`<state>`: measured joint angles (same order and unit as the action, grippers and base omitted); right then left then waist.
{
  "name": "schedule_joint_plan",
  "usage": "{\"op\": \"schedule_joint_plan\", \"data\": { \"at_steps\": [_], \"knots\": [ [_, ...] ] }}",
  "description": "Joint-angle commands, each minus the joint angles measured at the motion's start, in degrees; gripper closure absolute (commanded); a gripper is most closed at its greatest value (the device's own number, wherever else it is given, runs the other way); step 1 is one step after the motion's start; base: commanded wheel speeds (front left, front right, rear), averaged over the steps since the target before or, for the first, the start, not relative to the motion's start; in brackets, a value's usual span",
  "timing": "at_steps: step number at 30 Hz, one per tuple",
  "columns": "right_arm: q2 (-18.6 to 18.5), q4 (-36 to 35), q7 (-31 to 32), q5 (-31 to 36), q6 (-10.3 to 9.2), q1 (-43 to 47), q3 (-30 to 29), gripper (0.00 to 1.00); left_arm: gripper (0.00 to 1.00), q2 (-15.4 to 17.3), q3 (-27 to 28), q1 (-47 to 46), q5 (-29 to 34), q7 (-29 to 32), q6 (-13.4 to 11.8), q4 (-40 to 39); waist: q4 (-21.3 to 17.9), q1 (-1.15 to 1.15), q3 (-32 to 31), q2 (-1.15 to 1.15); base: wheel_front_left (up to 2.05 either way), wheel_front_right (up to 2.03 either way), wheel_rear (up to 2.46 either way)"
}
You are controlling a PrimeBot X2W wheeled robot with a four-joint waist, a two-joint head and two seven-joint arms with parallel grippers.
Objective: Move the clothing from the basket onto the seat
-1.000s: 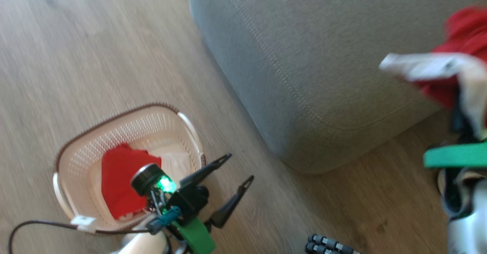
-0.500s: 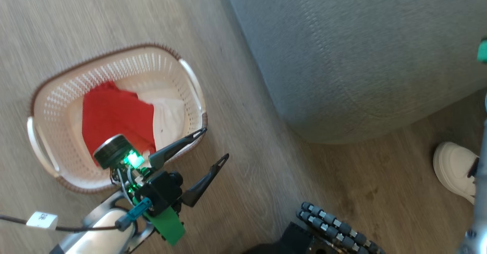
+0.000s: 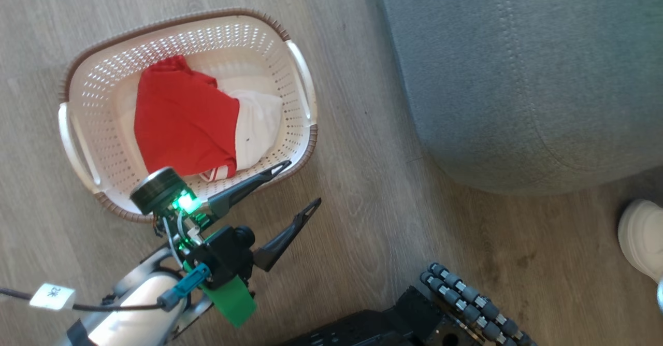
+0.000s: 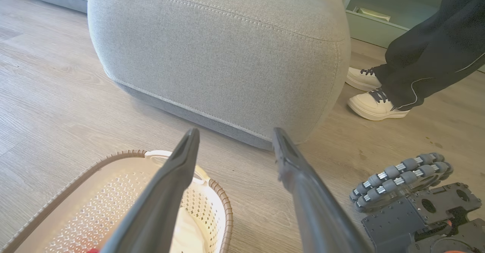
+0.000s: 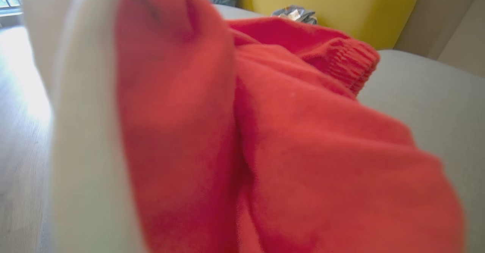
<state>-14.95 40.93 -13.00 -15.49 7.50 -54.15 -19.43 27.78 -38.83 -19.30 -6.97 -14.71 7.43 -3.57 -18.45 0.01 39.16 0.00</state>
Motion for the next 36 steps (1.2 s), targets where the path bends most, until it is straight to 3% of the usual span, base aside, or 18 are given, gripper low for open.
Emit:
{"op": "schedule_joint_plan", "data": {
  "at_steps": [1, 8, 19, 20, 21, 29, 36],
  "knots": [
    [-2.72, 1.97, 1.56, -0.46, -0.01, -1.68, -0.77, 1.0, 0.0, 0.5, 1.8, -1.12, 0.49, -0.29, 0.06, -2.19, 0.91, -0.01, 0.54, 0.0, 0.0, 0.0, 0.0],
    [-4.14, 13.44, 8.1, -1.67, -0.01, -6.84, -1.55, 1.0, 0.0, 0.53, 1.94, -1.36, 0.64, -0.29, 0.06, -2.56, 1.83, -0.01, 1.93, 0.0, 0.0, 0.0, 0.0],
    [-4.99, 21.23, 6.73, 0.01, -0.01, -9.78, -1.73, 0.98, 0.0, 0.95, 2.53, -1.52, 0.48, -0.29, 0.06, -2.25, 2.23, -0.01, 3.1, 0.0, 0.0, 0.0, 0.0],
    [-5.04, 21.72, 6.42, 0.15, -0.01, -9.91, -1.8, 0.61, 0.0, 0.92, 2.58, -1.55, 0.45, -0.29, 0.06, -2.17, 2.22, -0.01, 3.07, 0.0, 0.0, 0.0, 0.0],
    [-5.06, 22.18, 6.1, 0.3, -0.01, -10.04, -1.83, 0.0, 0.0, 0.87, 2.62, -1.6, 0.42, -0.29, 0.06, -2.09, 2.21, -0.01, 3.02, 0.0, 0.0, 0.0, 0.0],
    [-5.55, 25.21, 4.18, 1.2, -0.01, -10.42, -0.98, 0.0, 0.0, -0.44, 2.51, -1.91, 0.26, -0.29, 0.06, -1.13, 2.08, -0.01, 0.99, 0.0, 0.0, 0.0, 0.0],
    [-7.21, 26.86, 4.19, 1.63, -0.01, -9.37, 1.83, 0.0, 0.0, -3.55, 1.78, -2.49, -0.28, -0.29, 0.06, 0.21, 2.76, -0.01, -3.58, 0.0, 0.0, 0.0, 0.0]
  ]
}}
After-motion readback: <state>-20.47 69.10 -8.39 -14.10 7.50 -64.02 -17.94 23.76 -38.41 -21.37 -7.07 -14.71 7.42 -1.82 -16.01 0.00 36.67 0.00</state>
